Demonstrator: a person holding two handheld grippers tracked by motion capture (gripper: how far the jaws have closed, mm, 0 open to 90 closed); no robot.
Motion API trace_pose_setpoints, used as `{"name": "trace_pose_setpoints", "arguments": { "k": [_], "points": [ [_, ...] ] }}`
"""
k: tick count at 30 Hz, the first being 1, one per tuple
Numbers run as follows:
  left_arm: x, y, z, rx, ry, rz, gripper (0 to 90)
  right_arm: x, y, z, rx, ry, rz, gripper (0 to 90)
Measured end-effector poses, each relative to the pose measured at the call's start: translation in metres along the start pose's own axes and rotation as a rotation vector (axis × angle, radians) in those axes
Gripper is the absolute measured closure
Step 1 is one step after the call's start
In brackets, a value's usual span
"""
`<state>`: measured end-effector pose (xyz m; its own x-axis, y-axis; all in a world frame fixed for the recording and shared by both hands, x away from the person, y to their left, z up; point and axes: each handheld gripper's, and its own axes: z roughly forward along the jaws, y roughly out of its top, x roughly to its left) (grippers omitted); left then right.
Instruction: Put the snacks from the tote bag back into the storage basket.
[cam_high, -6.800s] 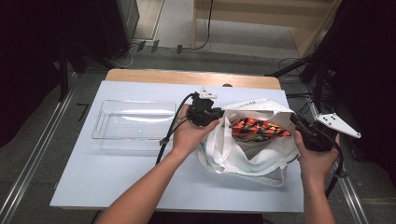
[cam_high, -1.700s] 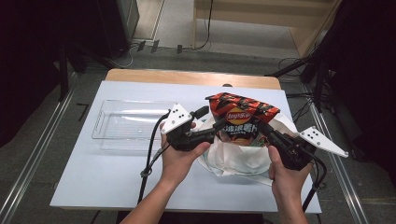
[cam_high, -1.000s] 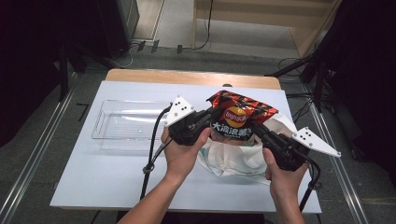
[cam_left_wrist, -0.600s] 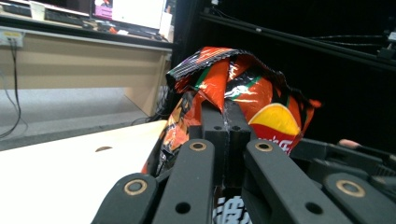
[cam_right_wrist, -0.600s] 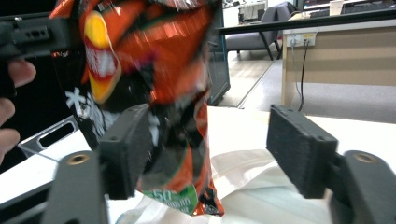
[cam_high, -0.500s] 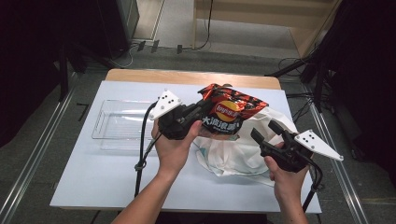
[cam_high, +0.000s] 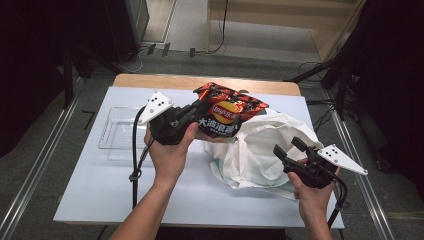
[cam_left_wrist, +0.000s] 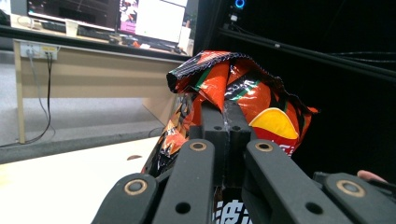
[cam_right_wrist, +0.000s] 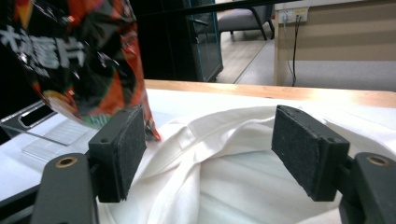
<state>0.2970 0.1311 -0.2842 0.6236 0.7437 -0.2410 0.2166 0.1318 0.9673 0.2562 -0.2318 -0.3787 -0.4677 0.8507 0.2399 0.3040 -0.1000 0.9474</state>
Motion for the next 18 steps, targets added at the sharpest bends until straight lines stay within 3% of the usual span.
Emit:
{"name": "trace_pose_setpoints", "arguments": {
  "k": [7, 18],
  "points": [
    [0.010, 0.005, -0.010, -0.012, 0.026, -0.001, 90.0, -0.001, -0.004, 0.000, 0.013, -0.016, -0.012, 19.1],
    [0.032, 0.010, -0.027, -0.026, 0.081, -0.002, 90.0, -0.014, -0.012, -0.006, 0.009, -0.064, -0.002, 15.8]
  ]
}}
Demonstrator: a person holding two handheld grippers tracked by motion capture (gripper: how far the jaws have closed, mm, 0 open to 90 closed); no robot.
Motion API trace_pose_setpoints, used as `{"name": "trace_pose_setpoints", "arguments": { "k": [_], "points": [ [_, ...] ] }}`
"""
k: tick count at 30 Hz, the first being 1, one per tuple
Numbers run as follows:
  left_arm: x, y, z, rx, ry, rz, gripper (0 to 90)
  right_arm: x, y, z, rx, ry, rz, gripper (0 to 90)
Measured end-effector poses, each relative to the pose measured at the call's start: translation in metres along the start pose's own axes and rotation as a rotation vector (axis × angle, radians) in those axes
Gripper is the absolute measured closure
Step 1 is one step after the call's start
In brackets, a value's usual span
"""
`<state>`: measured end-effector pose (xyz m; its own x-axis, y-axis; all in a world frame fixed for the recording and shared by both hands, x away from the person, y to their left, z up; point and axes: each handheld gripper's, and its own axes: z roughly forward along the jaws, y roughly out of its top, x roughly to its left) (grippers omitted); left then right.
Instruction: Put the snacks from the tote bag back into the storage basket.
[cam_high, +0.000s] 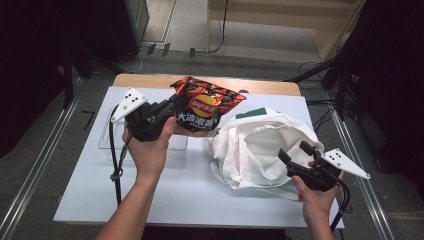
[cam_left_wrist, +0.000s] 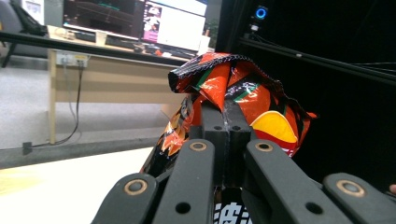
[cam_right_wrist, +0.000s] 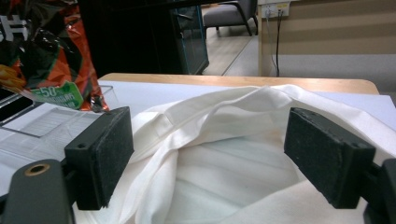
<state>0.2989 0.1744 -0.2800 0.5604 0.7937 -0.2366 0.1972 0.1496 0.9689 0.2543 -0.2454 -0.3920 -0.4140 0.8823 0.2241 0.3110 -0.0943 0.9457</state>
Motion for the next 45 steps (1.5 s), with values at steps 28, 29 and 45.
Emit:
{"name": "trace_pose_setpoints", "arguments": {
  "k": [28, 29, 45],
  "points": [
    [0.052, 0.009, -0.035, -0.045, 0.116, -0.018, 90.0, -0.013, -0.021, -0.006, 0.039, -0.024, -0.006, 14.8],
    [0.054, 0.009, -0.036, -0.048, 0.119, -0.024, 90.0, -0.013, -0.021, -0.006, 0.042, -0.023, -0.004, 14.8],
    [0.086, -0.006, -0.043, -0.044, 0.141, -0.065, 90.0, -0.017, -0.031, -0.011, 0.078, -0.024, 0.002, 14.8]
  ]
}}
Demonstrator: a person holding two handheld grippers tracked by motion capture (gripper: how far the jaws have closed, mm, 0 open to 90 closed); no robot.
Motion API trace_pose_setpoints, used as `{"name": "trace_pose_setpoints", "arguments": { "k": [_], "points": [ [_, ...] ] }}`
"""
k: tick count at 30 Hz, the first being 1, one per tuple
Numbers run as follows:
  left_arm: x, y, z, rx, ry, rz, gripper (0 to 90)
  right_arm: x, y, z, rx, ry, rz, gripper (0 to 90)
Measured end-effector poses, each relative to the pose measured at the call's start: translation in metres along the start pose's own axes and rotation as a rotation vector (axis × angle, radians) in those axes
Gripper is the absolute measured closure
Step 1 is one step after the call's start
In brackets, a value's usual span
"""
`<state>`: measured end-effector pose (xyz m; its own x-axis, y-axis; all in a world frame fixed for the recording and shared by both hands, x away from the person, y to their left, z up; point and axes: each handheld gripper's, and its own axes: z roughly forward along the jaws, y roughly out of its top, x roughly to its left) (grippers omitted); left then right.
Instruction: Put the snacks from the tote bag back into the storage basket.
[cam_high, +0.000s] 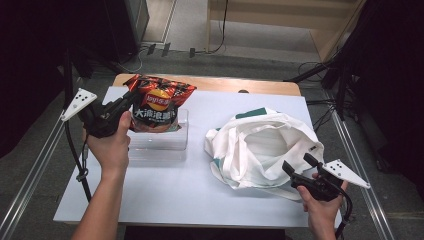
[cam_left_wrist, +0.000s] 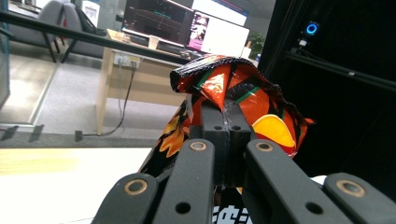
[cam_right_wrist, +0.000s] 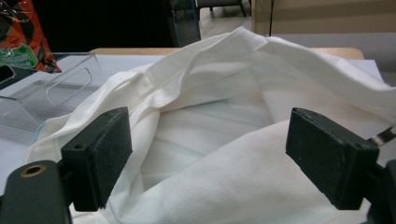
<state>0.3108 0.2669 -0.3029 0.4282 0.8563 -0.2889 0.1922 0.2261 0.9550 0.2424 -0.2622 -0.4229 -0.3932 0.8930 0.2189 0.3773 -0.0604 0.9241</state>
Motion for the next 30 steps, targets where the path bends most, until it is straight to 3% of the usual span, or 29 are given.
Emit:
{"name": "trace_pose_setpoints", "arguments": {
  "k": [9, 16, 20, 26, 30],
  "points": [
    [0.022, -0.026, 0.005, 0.036, 0.026, -0.013, 90.0, 0.008, -0.001, 0.002, 0.003, 0.014, -0.012, 14.8],
    [0.041, -0.049, 0.007, 0.068, 0.048, -0.050, 90.0, 0.011, -0.002, 0.005, 0.011, 0.015, -0.014, 14.8],
    [0.047, -0.056, 0.007, 0.085, 0.066, -0.045, 89.9, 0.011, -0.003, 0.008, 0.023, 0.012, -0.008, 15.0],
    [0.053, -0.064, 0.005, 0.142, 0.127, -0.036, 69.3, 0.013, -0.005, 0.010, 0.028, 0.008, -0.012, 15.0],
    [0.058, -0.075, 0.007, 0.200, 0.130, -0.103, 51.9, 0.013, -0.005, 0.011, 0.033, 0.003, -0.014, 15.0]
  ]
}}
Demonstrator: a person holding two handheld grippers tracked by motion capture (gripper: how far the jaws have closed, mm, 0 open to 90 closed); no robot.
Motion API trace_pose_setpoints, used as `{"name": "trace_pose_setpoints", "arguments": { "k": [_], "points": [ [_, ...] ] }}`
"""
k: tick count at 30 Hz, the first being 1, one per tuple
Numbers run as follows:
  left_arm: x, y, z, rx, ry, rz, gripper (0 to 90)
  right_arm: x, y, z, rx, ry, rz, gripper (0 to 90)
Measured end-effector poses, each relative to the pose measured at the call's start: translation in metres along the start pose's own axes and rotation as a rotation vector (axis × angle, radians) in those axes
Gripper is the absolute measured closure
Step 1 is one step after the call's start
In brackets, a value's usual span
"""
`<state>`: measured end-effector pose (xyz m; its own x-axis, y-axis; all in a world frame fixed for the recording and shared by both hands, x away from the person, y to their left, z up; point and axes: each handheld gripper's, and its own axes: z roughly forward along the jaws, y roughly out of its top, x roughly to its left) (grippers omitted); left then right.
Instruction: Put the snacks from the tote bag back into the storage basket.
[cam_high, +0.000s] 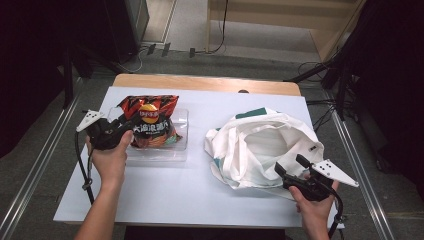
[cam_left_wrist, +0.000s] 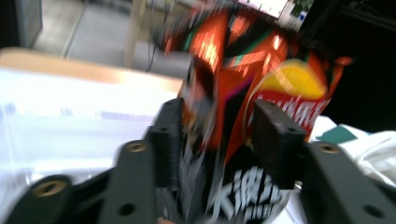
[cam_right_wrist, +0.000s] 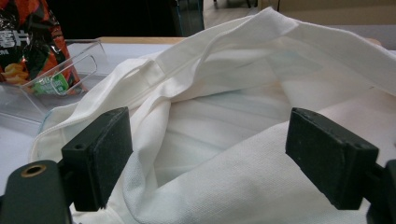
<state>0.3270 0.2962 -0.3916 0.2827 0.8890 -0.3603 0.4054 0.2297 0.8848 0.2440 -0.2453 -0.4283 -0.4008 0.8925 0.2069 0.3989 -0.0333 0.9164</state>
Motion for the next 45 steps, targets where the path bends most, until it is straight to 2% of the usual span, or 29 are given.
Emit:
{"name": "trace_pose_setpoints", "arguments": {
  "k": [2, 3, 4, 5, 6, 8, 10, 15, 17, 20, 22, 23, 27, 29, 34, 35, 37, 39, 44, 45],
  "points": [
    [0.000, -0.007, 0.002, 0.014, 0.015, -0.008, 48.3, 0.000, -0.001, 0.000, 0.002, -0.004, 0.009, 15.0],
    [-0.001, -0.011, 0.003, 0.033, 0.024, 0.005, 48.7, 0.000, -0.001, 0.000, 0.002, -0.005, 0.007, 15.0],
    [-0.001, -0.013, 0.003, 0.045, 0.029, 0.019, 52.7, 0.000, 0.000, 0.000, 0.002, -0.007, 0.005, 15.0],
    [-0.002, -0.014, 0.001, 0.049, 0.032, 0.050, 60.5, 0.000, 0.000, 0.000, -0.002, -0.008, 0.002, 15.0],
    [-0.002, -0.015, -0.001, 0.048, 0.036, 0.064, 67.2, 0.000, 0.000, -0.001, -0.001, -0.009, 0.003, 15.0],
    [0.001, -0.013, -0.005, 0.051, 0.040, 0.072, 82.0, 0.000, 0.000, -0.002, -0.002, -0.010, 0.009, 15.1],
    [0.003, -0.012, -0.005, 0.057, 0.033, 0.070, 89.3, 0.000, -0.001, -0.001, 0.000, -0.008, 0.009, 15.0],
    [0.003, -0.004, 0.000, 0.075, 0.028, 0.103, 90.0, 0.002, -0.001, 0.000, 0.000, -0.007, 0.001, 15.1],
    [0.005, -0.001, 0.003, 0.072, 0.026, 0.101, 90.0, 0.002, -0.001, -0.001, -0.004, -0.011, 0.002, 15.2],
    [0.008, -0.002, 0.004, 0.058, 0.056, 0.100, 89.3, 0.000, -0.001, -0.001, -0.004, -0.018, 0.006, 15.2],
    [0.008, -0.004, 0.003, 0.054, 0.069, 0.101, 81.0, -0.001, -0.001, -0.001, -0.006, -0.018, 0.008, 15.3],
    [0.008, -0.006, 0.003, 0.062, 0.085, 0.108, 71.4, -0.001, -0.002, -0.002, -0.006, -0.026, 0.004, 15.3],
    [0.008, -0.007, -0.002, 0.066, 0.065, 0.112, 53.7, -0.001, -0.002, -0.002, -0.004, -0.032, -0.002, 15.3],
    [0.008, -0.006, -0.010, 0.062, 0.073, 0.107, 47.7, -0.002, -0.003, -0.002, -0.007, -0.039, -0.007, 15.3],
    [0.007, -0.007, -0.020, 0.060, 0.059, 0.106, 35.4, -0.003, -0.003, -0.003, -0.012, -0.053, -0.013, 15.3],
    [0.003, -0.008, -0.024, 0.056, 0.069, 0.120, 31.2, -0.004, -0.003, -0.003, -0.013, -0.056, -0.017, 15.2],
    [0.001, -0.010, -0.029, 0.045, 0.073, 0.119, 25.5, -0.004, -0.003, -0.003, -0.016, -0.056, -0.020, 15.1],
    [-0.003, -0.013, -0.034, 0.040, 0.074, 0.124, 15.2, -0.004, -0.003, -0.004, -0.017, -0.055, -0.032, 15.0],
    [-0.008, -0.018, -0.042, 0.041, 0.057, 0.147, 1.3, -0.007, -0.004, -0.006, -0.026, -0.057, -0.036, 14.9],
    [-0.009, -0.021, -0.046, 0.043, 0.042, 0.158, 0.4, -0.009, -0.004, -0.007, -0.031, -0.064, -0.030, 14.9]
  ]
}}
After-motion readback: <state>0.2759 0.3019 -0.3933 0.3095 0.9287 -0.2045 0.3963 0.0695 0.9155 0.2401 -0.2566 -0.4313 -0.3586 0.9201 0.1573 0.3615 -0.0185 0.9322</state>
